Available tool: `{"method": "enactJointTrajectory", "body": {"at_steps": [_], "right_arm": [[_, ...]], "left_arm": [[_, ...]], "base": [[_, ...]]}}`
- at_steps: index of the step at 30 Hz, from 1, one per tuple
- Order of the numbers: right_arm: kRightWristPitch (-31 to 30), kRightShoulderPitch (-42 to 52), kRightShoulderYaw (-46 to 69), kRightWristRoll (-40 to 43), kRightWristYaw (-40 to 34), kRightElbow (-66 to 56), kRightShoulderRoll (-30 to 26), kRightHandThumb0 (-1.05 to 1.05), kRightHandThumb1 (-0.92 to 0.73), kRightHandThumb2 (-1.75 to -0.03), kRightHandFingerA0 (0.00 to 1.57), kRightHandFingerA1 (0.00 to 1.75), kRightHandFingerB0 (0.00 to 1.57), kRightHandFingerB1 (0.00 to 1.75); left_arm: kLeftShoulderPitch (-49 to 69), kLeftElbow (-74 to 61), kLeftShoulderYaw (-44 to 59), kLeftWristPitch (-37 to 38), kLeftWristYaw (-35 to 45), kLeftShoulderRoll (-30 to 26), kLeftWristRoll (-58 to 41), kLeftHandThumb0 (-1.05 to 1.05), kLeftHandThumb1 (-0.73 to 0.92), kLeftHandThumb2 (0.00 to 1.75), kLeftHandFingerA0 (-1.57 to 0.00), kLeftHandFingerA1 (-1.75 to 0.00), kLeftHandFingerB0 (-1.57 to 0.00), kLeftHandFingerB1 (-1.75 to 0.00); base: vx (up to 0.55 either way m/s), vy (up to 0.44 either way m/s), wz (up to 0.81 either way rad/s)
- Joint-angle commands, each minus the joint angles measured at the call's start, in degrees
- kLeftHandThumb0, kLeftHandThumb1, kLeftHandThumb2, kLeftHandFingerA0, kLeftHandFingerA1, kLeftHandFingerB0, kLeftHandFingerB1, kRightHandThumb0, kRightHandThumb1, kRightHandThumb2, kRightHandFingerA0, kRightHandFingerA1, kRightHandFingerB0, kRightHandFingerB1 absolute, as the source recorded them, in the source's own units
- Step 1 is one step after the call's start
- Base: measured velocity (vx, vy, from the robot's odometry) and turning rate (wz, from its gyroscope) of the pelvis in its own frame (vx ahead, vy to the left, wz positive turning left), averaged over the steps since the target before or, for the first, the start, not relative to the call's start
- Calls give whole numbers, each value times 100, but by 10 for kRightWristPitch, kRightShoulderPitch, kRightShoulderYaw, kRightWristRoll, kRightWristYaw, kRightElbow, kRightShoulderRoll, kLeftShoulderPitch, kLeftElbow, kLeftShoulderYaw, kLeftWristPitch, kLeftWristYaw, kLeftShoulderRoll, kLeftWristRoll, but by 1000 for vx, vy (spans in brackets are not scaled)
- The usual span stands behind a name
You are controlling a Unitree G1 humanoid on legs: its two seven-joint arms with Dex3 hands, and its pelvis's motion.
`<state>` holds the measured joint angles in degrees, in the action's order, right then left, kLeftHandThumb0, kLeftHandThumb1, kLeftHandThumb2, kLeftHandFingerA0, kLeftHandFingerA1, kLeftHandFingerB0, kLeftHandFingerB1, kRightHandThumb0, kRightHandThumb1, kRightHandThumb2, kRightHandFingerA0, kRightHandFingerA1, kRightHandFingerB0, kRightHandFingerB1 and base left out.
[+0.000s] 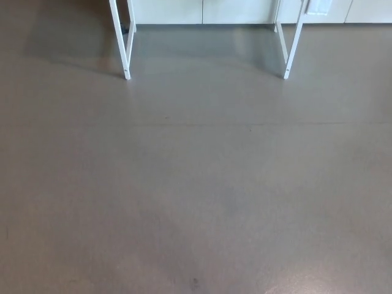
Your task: The robot walk towards a table in front and uses its left hand to pickup a tennis ball on the left side and put it in a container on the right hand side
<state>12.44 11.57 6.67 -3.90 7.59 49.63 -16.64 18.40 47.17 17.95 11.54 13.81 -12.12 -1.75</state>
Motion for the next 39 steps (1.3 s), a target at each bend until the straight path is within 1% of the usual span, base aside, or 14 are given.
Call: {"method": "enactJointTrajectory", "body": {"at_steps": [1, 2, 3, 6, 13, 17, 21, 24, 29, 30, 34, 36, 37, 39], "right_arm": [[30, 22, 13, 19, 19, 1, -11, -35, -51, -55, 52, 47, 41, 39], [40, 19, 16, 22, 23, 23, -10, -38, -50, -54, 51, 47, 42, 39], [49, 18, 15, 18, 20, 37, -10, -40, -49, -54, 54, 47, 44, 39], [60, 18, 13, 12, 10, 44, -10, -38, -49, -54, 56, 48, 45, 40], [85, 12, 22, 27, 24, 74, -7, -39, -47, -54, 55, 50, 43, 41], [80, 15, 16, 18, 18, 53, -10, -37, -48, -54, 55, 49, 42, 41], [87, 1, 16, 17, 17, 82, -9, -36, -48, -54, 55, 49, 43, 41], [89, -5, 13, 13, 14, 88, -10, -37, -48, -54, 56, 50, 44, 41], [90, -8, 13, 15, 13, 87, -10, -38, -48, -54, 57, 50, 45, 41], [85, -7, 9, 11, 14, 82, -12, -39, -50, -54, 53, 47, 44, 39], [84, 10, 7, 12, 12, 56, -12, -38, -49, -54, 54, 47, 44, 40], [96, 7, 9, 16, 17, 71, -13, -41, -49, -54, 54, 48, 44, 40], [98, 4, 9, 16, 16, 80, -12, -39, -49, -54, 55, 49, 44, 40], [94, 4, 9, 16, 14, 82, -13, -39, -49, -54, 56, 49, 45, 40]], "left_arm": [[8, 14, 0, 42, 16, -10, -18, -13, 67, 60, -43, -36, -37, -34], [12, 16, 1, 43, 19, -10, -22, -15, 67, 60, -44, -36, -36, -33], [15, 20, -1, 47, 18, -11, -21, -17, 67, 59, -45, -36, -37, -33], [19, 24, -4, 60, 23, -14, -22, -16, 67, 60, -45, -36, -36, -33], [23, 26, -5, 63, 23, -14, -29, -15, 67, 60, -44, -36, -35, -33], [18, 26, -9, 60, 22, -16, -30, -16, 67, 60, -44, -36, -35, -33], [10, 37, -12, 59, 20, -23, -27, -19, 66, 59, -45, -35, -36, -33], [7, 36, -9, 59, 25, -21, -34, -16, 66, 59, -44, -36, -37, -33], [6, 30, -12, 54, 21, -21, -33, -17, 66, 59, -44, -35, -36, -33], [4, 35, -14, 58, 23, -24, -30, -16, 67, 60, -42, -35, -34, -33], [5, 48, -19, 73, 14, -25, -23, -17, 67, 60, -44, -35, -37, -33], [5, 48, -15, 71, 31, -24, -36, -15, 67, 60, -42, -36, -35, -33], [6, 50, -16, 72, 26, -25, -34, -18, 66, 59, -44, -36, -38, -33], [6, 52, -19, 73, 22, -25, -32, -19, 66, 59, -45, -36, -38, -33]], "base": [[33, 43, 8], [-262, 6, 2], [-89, -47, 8], [16, 10, 4], [95, 184, -16], [279, 430, -14], [166, 117, 6], [159, -24, 11], [208, -184, 11], [336, -220, -2], [256, -233, 17], [256, -92, 2], [253, -47, -4], [233, -6, -8]]}}
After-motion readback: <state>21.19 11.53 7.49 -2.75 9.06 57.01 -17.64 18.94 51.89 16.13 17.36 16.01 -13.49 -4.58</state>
